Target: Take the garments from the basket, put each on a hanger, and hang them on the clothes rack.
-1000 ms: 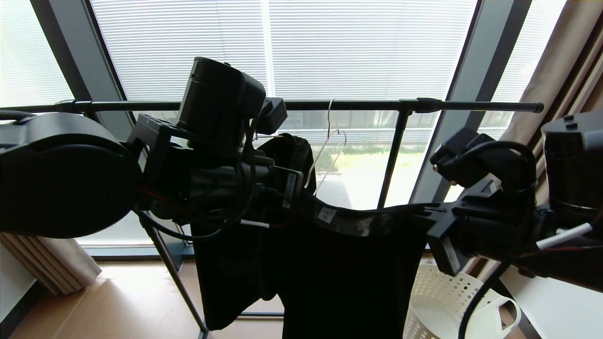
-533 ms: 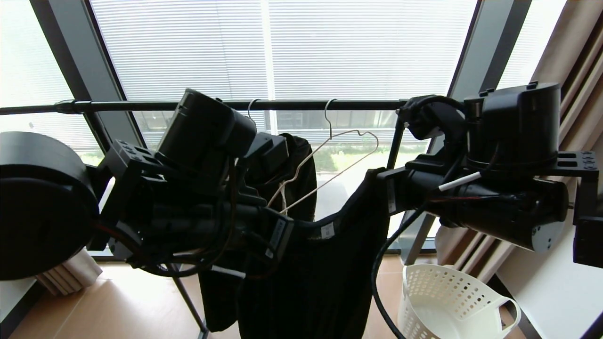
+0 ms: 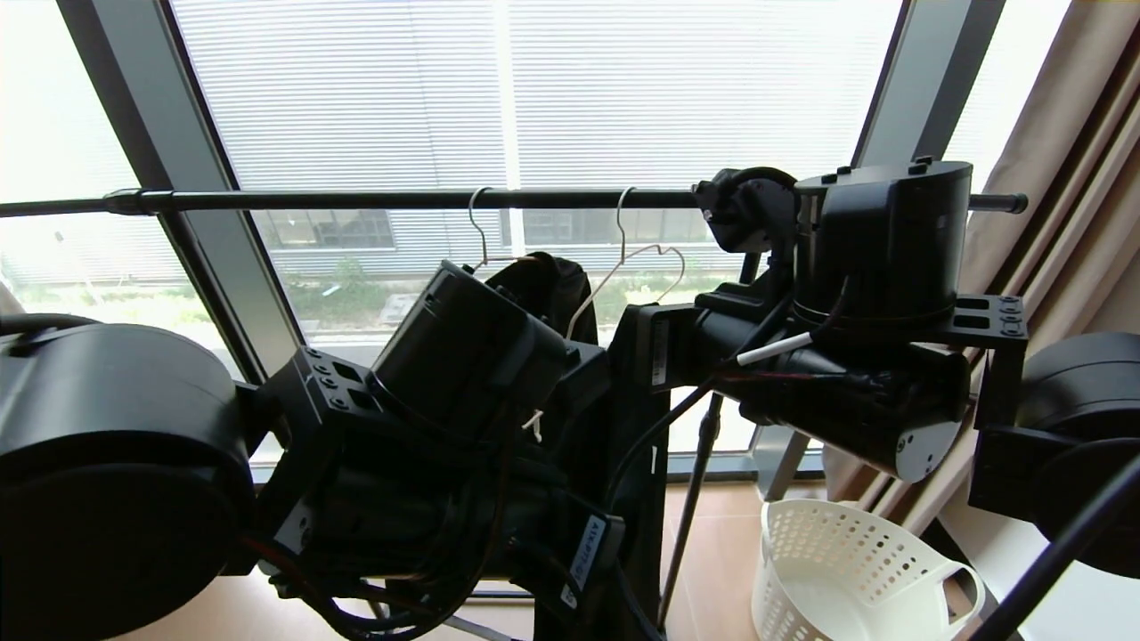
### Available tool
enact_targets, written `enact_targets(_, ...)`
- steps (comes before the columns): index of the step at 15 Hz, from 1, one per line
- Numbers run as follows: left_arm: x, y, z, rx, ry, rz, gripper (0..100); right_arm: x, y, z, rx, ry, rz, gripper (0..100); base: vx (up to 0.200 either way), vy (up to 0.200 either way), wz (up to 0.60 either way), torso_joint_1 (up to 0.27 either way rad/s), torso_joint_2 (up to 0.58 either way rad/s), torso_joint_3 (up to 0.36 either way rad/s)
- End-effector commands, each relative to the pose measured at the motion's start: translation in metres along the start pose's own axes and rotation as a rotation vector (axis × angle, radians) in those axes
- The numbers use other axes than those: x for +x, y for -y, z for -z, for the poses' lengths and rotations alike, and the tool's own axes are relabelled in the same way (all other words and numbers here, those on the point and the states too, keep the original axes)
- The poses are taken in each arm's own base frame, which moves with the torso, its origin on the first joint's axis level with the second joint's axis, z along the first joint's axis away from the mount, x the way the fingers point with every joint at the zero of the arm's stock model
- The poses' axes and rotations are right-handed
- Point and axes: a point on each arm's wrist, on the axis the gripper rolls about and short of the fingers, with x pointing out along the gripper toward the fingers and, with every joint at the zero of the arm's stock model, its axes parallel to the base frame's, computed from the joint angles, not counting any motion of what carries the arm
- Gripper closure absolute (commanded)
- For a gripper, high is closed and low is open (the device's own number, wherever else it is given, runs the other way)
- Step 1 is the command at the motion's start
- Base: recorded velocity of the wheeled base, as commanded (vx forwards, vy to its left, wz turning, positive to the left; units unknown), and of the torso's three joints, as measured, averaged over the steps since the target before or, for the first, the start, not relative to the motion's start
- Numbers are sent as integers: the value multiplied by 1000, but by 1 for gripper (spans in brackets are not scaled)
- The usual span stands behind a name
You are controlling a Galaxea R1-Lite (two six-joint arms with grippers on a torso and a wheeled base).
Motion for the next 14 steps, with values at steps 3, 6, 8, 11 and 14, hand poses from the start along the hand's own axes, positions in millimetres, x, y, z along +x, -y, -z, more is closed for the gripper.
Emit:
enact_targets(3, 5, 5, 3, 0, -25, 33, 100, 6, -3, 1, 20, 2, -3, 100, 0, 0, 0, 0, 0, 0)
enact_targets(6, 4, -7, 3, -40, -19, -2, 100, -1, 9, -11, 31, 30, 26, 100, 0, 0, 0, 0, 0, 0)
enact_targets(8, -2, -24, -2, -103, 11, -43, 100, -11, 24, -18, 15, 42, 53, 100, 0, 0, 0, 0, 0, 0)
enact_targets(11, -10, -50, -16, -165, 84, -138, 100, -44, 46, -7, -199, -40, 53, 100, 0, 0, 0, 0, 0, 0)
enact_targets(14, -18, -56, -40, -180, 170, -150, 100, -54, 54, 22, -380, -134, 43, 100, 0, 0, 0, 0, 0, 0)
